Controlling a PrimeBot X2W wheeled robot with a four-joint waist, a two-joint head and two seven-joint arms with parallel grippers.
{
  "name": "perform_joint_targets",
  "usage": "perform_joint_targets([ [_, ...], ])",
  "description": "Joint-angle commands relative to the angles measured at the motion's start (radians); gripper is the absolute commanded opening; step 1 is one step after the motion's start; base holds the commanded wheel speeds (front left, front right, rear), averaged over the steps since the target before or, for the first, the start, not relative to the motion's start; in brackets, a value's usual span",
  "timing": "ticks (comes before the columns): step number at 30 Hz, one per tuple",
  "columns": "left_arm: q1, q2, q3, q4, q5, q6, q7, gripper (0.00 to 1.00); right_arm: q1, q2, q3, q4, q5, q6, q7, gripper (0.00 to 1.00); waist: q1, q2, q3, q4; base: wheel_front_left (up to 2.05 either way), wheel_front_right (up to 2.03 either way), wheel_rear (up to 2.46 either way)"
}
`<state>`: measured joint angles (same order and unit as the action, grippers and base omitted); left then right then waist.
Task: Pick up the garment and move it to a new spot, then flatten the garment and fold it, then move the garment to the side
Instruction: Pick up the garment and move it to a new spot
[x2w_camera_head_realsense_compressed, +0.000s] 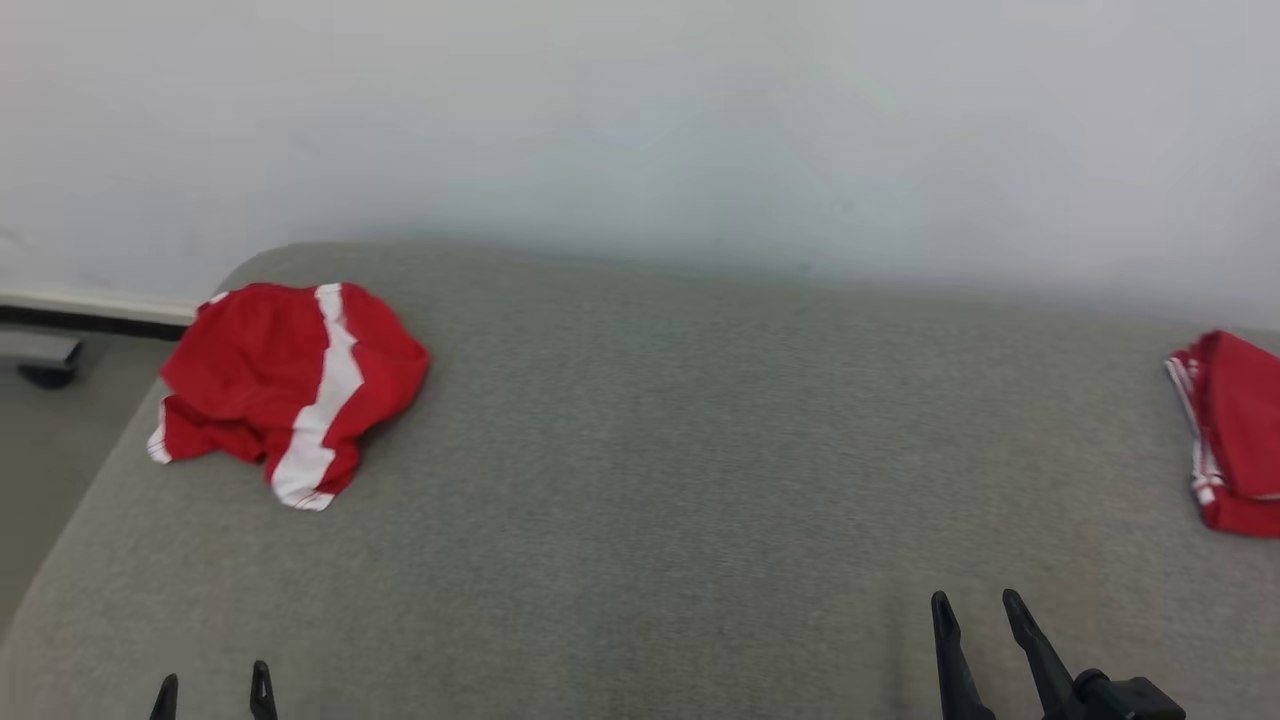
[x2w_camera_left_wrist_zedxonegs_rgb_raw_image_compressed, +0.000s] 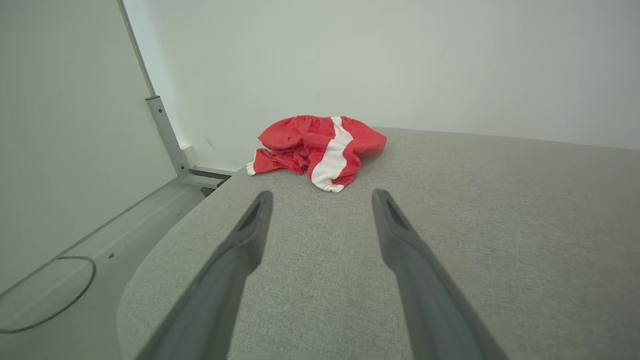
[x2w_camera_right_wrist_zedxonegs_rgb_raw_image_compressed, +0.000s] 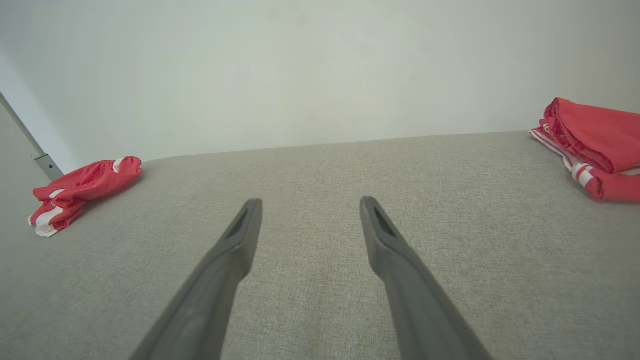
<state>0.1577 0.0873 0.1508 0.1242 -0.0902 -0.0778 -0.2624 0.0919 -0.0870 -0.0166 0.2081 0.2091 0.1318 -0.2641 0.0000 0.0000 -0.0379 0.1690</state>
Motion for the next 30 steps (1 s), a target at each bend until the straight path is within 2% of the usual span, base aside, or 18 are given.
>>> perform_joint_targets([
  [1, 0.007, 0.005, 0.005, 0.002, -0.002, 0.005, -0.003, 1.00, 0.005, 0.006, 0.000, 0.000, 0.002, -0.003, 0.000, 1.00, 0.0000, 0.0000, 0.003, 0.101, 0.00, 0.00, 0.00],
  [8, 0.010, 0.008, 0.012, 0.004, -0.004, 0.012, -0.003, 1.00, 0.002, 0.009, 0.002, 0.005, -0.004, -0.003, 0.000, 1.00, 0.0000, 0.0000, -0.001, 0.216, 0.00, 0.00, 0.00],
  [14, 0.015, 0.012, 0.025, 0.003, -0.010, 0.017, -0.003, 1.00, -0.004, 0.013, 0.009, 0.006, -0.007, -0.003, 0.000, 1.00, 0.0000, 0.0000, -0.004, 0.278, 0.00, 0.00, 0.00],
  [23, 0.016, 0.017, 0.037, 0.002, -0.018, 0.021, -0.003, 1.00, -0.010, 0.015, 0.015, 0.012, -0.008, -0.003, 0.000, 1.00, 0.0000, 0.0000, 0.002, 0.317, 0.00, 0.00, 0.00],
  [30, 0.006, 0.014, 0.052, -0.006, -0.028, 0.030, -0.003, 1.00, -0.020, 0.000, 0.026, 0.015, -0.005, -0.003, 0.000, 1.00, 0.0000, 0.0000, 0.016, 0.298, 0.00, 0.00, 0.00],
])
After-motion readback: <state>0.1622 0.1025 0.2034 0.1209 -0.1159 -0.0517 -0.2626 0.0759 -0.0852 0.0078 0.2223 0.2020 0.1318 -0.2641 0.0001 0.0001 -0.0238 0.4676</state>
